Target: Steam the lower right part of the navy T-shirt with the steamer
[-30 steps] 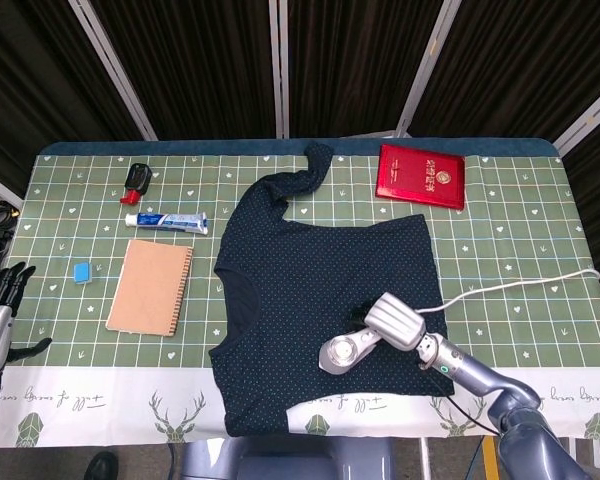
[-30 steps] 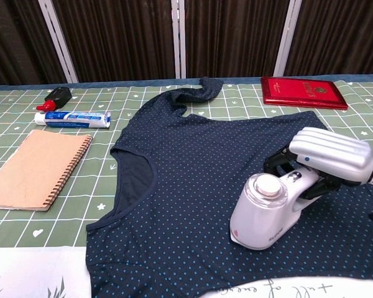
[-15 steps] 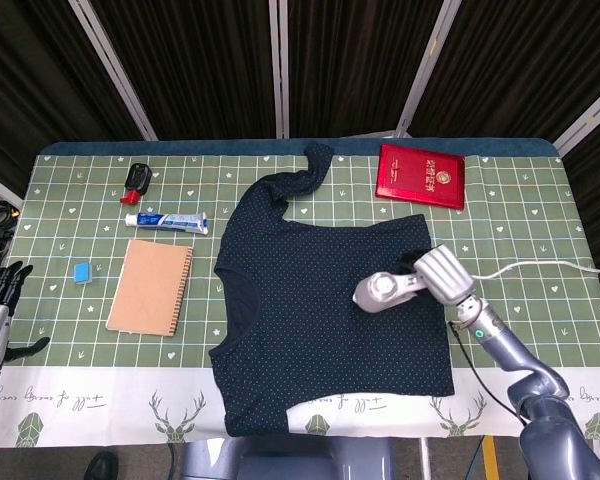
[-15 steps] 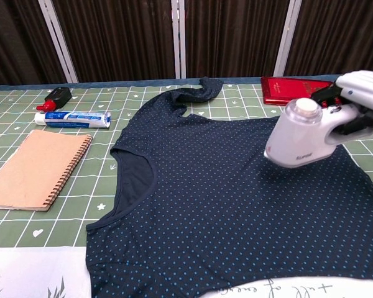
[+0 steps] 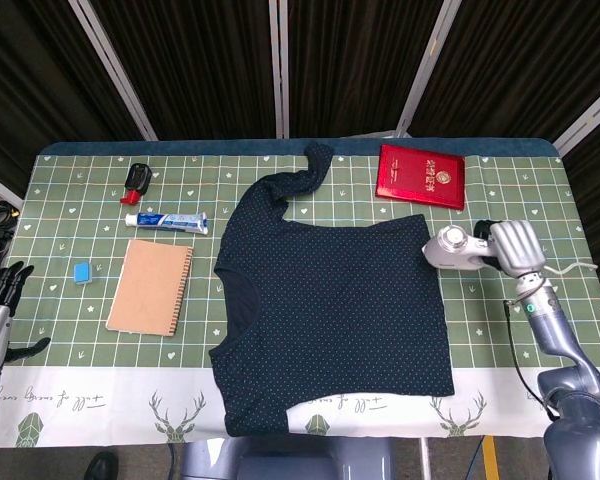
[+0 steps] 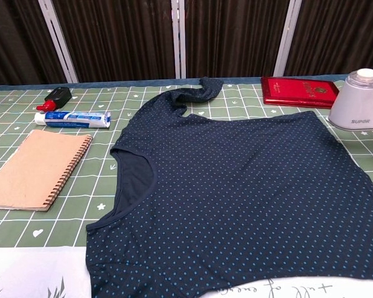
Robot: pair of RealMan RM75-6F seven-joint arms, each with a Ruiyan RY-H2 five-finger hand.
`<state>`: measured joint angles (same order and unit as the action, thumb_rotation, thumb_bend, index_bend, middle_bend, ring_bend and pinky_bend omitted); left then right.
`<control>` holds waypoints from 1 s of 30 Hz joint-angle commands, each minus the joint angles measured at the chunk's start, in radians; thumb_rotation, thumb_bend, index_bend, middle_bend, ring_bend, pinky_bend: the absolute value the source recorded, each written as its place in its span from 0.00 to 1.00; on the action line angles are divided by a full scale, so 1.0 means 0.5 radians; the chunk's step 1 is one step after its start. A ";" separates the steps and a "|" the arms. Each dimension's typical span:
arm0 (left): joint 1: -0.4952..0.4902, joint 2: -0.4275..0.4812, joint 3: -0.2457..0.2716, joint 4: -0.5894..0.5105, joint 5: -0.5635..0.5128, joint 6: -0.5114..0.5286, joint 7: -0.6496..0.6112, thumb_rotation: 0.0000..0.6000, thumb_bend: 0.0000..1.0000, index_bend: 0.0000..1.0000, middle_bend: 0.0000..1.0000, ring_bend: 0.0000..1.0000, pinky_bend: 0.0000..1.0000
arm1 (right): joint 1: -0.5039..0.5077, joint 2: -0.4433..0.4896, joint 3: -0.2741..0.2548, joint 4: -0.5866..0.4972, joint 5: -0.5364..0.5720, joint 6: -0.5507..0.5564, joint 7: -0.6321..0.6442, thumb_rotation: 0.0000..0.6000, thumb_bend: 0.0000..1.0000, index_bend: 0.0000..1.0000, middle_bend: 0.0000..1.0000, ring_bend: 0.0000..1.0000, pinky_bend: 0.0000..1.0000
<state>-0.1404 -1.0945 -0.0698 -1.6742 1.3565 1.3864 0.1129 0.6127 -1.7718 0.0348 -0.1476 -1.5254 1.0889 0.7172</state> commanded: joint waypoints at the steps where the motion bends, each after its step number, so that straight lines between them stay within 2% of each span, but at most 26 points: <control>1: 0.000 -0.003 0.002 -0.003 0.002 -0.001 0.005 1.00 0.00 0.00 0.00 0.00 0.00 | -0.007 0.006 0.018 0.018 0.026 -0.077 -0.094 1.00 0.62 0.74 0.66 0.65 0.91; 8: -0.001 -0.007 0.003 -0.005 -0.002 -0.002 0.016 1.00 0.00 0.00 0.00 0.00 0.00 | -0.003 -0.006 0.033 0.001 0.052 -0.238 -0.188 1.00 0.60 0.71 0.62 0.60 0.83; 11: 0.000 -0.006 0.004 -0.008 0.001 -0.001 0.013 1.00 0.00 0.00 0.00 0.00 0.00 | -0.004 -0.006 0.050 -0.016 0.077 -0.329 -0.248 1.00 0.53 0.69 0.59 0.57 0.80; 14: 0.001 -0.007 0.007 -0.009 0.006 0.001 0.018 1.00 0.00 0.00 0.00 0.00 0.00 | -0.014 0.024 0.012 -0.047 0.044 -0.376 -0.230 1.00 0.27 0.55 0.45 0.52 0.73; 16: 0.001 -0.008 0.009 -0.012 0.009 0.000 0.021 1.00 0.00 0.00 0.00 0.00 0.00 | -0.020 0.052 -0.028 -0.063 0.007 -0.407 -0.220 1.00 0.06 0.39 0.31 0.47 0.67; 18: 0.002 -0.009 0.012 -0.015 0.014 0.002 0.024 1.00 0.00 0.00 0.00 0.00 0.00 | -0.023 0.082 -0.063 -0.092 -0.027 -0.414 -0.177 1.00 0.00 0.28 0.21 0.43 0.63; 22: 0.002 -0.009 0.017 -0.019 0.022 0.001 0.026 1.00 0.00 0.00 0.00 0.00 0.00 | -0.024 0.156 -0.141 -0.162 -0.106 -0.401 -0.061 1.00 0.00 0.09 0.04 0.35 0.57; 24: 0.001 -0.006 0.019 -0.021 0.028 -0.001 0.022 1.00 0.00 0.00 0.00 0.00 0.00 | -0.028 0.185 -0.173 -0.182 -0.141 -0.372 -0.049 1.00 0.00 0.04 0.01 0.32 0.54; 28: 0.007 0.006 0.019 -0.028 0.039 0.012 0.001 1.00 0.00 0.00 0.00 0.00 0.00 | -0.051 0.205 -0.159 -0.179 -0.137 -0.237 -0.175 1.00 0.00 0.01 0.00 0.28 0.51; 30: 0.013 0.017 0.021 -0.031 0.051 0.023 -0.019 1.00 0.00 0.00 0.00 0.00 0.00 | -0.073 0.231 -0.131 -0.207 -0.118 -0.130 -0.244 1.00 0.00 0.01 0.00 0.18 0.50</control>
<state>-0.1353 -1.0883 -0.0596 -1.6889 1.3797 1.3959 0.1062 0.5884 -1.6704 -0.0422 -0.2395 -1.5908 0.9753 0.6311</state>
